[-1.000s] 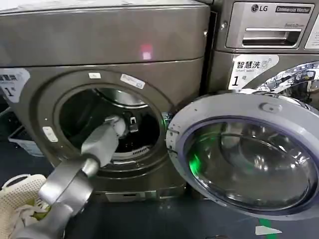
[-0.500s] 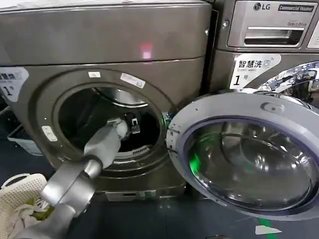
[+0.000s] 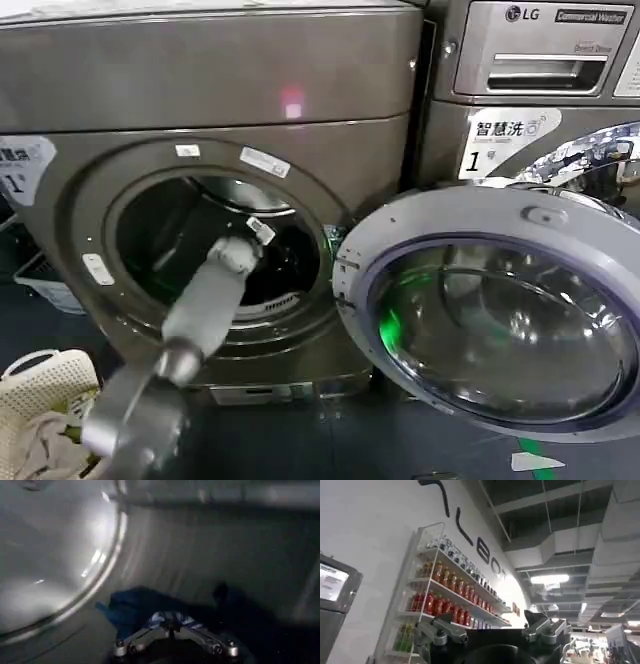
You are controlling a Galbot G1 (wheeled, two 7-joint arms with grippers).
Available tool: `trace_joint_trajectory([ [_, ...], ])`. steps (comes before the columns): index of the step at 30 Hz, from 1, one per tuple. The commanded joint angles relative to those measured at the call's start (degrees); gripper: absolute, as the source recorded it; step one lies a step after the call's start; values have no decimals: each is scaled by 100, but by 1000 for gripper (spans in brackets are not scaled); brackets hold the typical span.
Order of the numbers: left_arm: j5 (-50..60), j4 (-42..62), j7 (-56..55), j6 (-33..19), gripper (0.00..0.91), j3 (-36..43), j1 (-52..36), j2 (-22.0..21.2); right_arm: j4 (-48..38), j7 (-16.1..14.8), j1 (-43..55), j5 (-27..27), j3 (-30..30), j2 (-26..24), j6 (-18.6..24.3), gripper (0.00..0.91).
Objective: Grasp the clothes from the dryer.
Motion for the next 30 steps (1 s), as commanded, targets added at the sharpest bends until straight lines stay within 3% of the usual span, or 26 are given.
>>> trace_joint_trajectory([
  [1, -2235, -2945, -2054, -823, 0, -1338, 1916, -213, -4, 3, 5, -3, -26, 11, 39, 907],
  [6, -1895, -3888, -2542, -2106, 0, -1433, 2700, -364, -27, -3, 34, -150, -84, 17, 231, 907],
  [10, -1361, -4111, -2635, -2529, 0, -1334, 3076, -475, -31, -34, 86, -158, -101, -5, 245, 907],
  [30, -1162, -3512, -2662, -2206, 0, -993, 2552, -576, -120, -47, 83, -144, -37, -36, 309, 907],
])
